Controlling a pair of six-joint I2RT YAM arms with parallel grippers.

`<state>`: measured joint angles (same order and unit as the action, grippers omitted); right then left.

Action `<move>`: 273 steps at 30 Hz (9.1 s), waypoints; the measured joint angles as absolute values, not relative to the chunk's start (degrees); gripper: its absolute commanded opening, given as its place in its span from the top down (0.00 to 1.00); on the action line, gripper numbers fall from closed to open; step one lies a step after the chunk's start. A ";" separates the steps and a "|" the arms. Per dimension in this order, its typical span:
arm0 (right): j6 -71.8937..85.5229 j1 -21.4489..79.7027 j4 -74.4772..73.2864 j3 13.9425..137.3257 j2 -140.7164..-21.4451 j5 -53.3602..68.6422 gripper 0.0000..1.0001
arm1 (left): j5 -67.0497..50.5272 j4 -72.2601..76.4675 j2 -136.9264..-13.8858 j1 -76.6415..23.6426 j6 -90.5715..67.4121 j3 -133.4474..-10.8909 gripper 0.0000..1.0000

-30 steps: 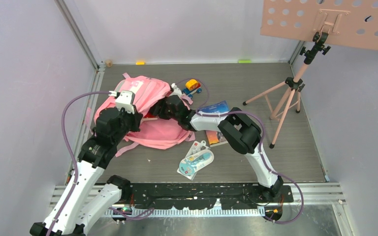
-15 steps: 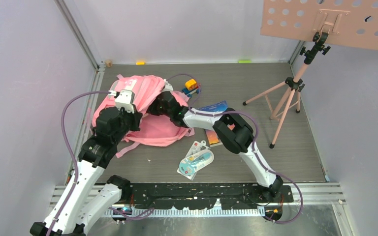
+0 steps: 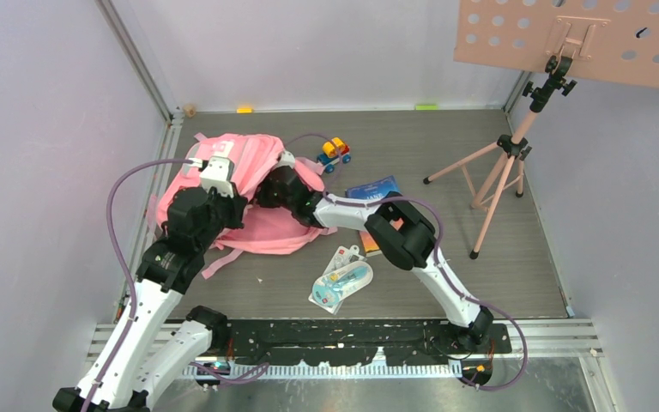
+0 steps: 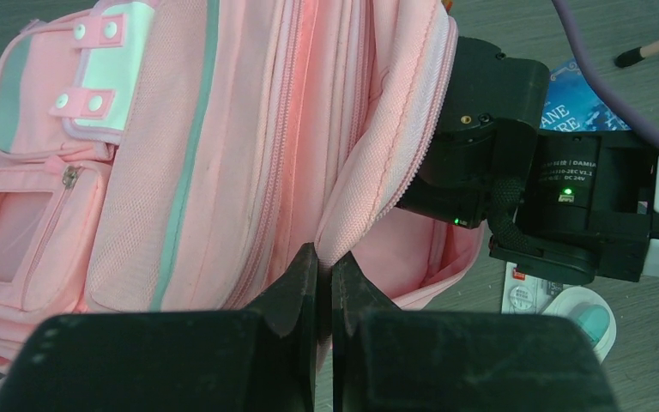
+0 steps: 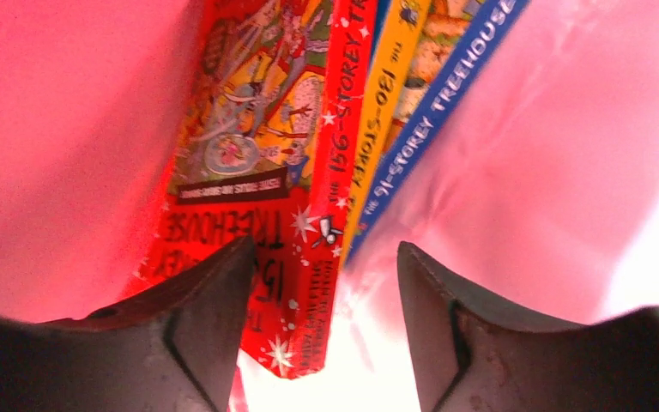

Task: Pack the student bag
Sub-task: Place the book in the student bag, then pick up the book from the center of the board.

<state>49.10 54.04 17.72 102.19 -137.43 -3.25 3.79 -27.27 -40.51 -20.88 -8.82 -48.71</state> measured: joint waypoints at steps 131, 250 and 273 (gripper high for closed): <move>50.04 34.74 11.55 49.41 -62.78 5.17 0.99 | -11.33 33.36 -65.47 -32.21 -81.17 -28.80 0.03; 50.28 32.69 31.48 61.93 -77.95 50.04 0.96 | -38.22 -1.37 -44.31 -23.75 -32.58 -58.04 1.00; 47.79 35.97 26.72 50.85 -68.49 37.89 1.00 | -35.48 -2.98 -46.04 -25.91 -29.32 -51.75 0.01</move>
<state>47.79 35.97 26.72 50.85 -68.49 37.89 -35.48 -2.98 -46.04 -25.91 -29.32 -51.75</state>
